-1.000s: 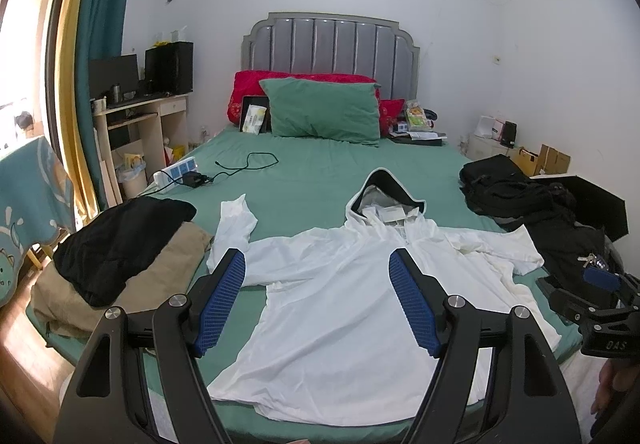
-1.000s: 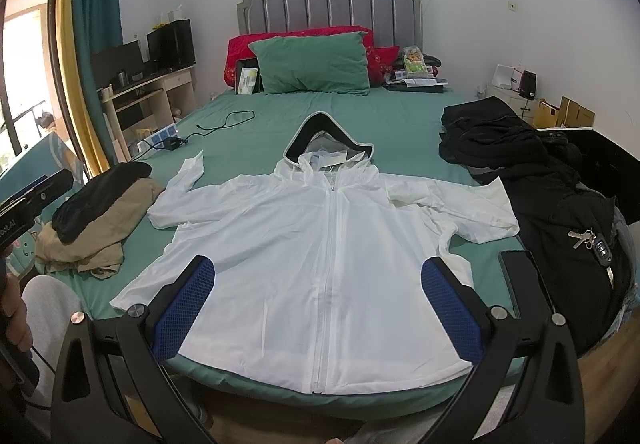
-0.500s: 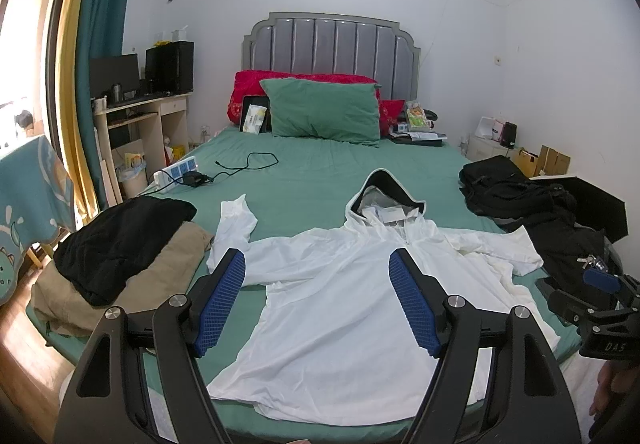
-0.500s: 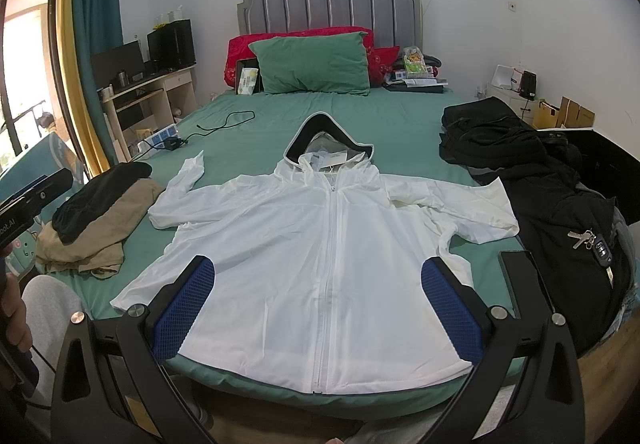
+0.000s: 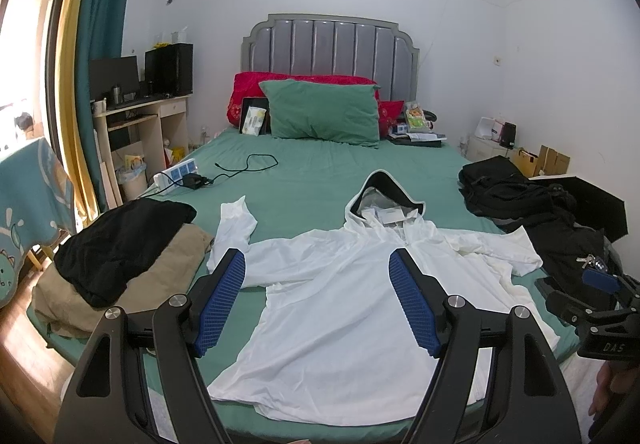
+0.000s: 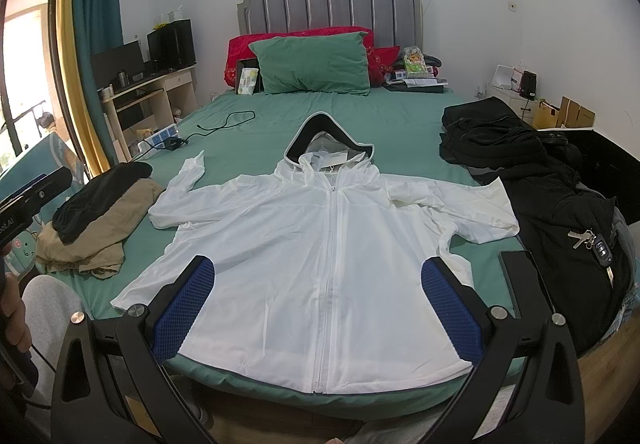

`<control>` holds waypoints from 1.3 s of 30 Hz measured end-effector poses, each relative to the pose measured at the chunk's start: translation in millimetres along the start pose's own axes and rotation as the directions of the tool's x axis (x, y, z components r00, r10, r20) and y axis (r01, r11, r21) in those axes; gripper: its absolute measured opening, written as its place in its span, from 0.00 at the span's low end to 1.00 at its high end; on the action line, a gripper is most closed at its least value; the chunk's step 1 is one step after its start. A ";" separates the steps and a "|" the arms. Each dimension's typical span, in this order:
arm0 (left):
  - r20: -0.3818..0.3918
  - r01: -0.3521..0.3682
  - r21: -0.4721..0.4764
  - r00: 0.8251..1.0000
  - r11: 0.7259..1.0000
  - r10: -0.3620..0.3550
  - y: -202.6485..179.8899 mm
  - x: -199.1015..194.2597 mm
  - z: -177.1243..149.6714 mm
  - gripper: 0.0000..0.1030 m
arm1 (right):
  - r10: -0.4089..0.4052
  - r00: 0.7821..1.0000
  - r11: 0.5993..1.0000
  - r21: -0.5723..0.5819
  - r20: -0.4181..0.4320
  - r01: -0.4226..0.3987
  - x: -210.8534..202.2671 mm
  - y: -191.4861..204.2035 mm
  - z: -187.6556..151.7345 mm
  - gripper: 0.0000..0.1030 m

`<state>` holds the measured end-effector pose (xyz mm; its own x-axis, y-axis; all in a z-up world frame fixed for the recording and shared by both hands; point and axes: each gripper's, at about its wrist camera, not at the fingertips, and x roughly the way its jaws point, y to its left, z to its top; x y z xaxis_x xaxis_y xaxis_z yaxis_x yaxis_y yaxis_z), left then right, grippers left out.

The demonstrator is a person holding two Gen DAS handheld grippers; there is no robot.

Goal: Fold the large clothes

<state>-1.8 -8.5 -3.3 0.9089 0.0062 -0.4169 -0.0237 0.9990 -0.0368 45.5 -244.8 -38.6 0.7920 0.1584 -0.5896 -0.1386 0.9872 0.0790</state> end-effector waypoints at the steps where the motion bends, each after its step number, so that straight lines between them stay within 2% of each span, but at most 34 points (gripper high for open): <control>1: -0.001 0.000 0.000 1.000 1.000 0.000 0.0 0.1 0.2 0.75 | 0.000 1.000 1.000 0.000 0.000 0.000 0.2 0.0 0.0 0.99; 22: -0.001 0.000 0.000 1.000 1.000 0.000 0.8 -0.1 0.3 0.75 | 0.003 1.000 1.000 0.000 -0.005 -0.003 -0.7 -0.4 -0.6 0.99; 27: -0.012 0.021 0.005 1.000 1.000 -0.021 1.1 1.8 -1.2 0.75 | 0.006 1.000 1.000 0.010 -0.020 -0.005 4.4 -2.5 -0.3 0.99; 32: -0.038 0.105 -0.023 0.994 0.994 -0.105 6.8 15.3 -1.8 0.75 | -0.008 0.999 1.000 -0.003 -0.042 0.008 25.4 -8.6 -0.5 0.99; 39: -0.143 0.078 -0.010 0.987 0.997 -0.079 13.0 70.2 -5.8 0.75 | -0.062 0.996 0.997 -0.041 -0.058 0.060 70.5 -33.4 13.3 0.99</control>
<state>59.3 4.7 -38.3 0.8390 -0.0787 -0.5384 0.0434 0.9960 -0.0780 113.9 -266.4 -72.1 0.7635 0.0954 -0.6388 -0.1151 0.9933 0.0108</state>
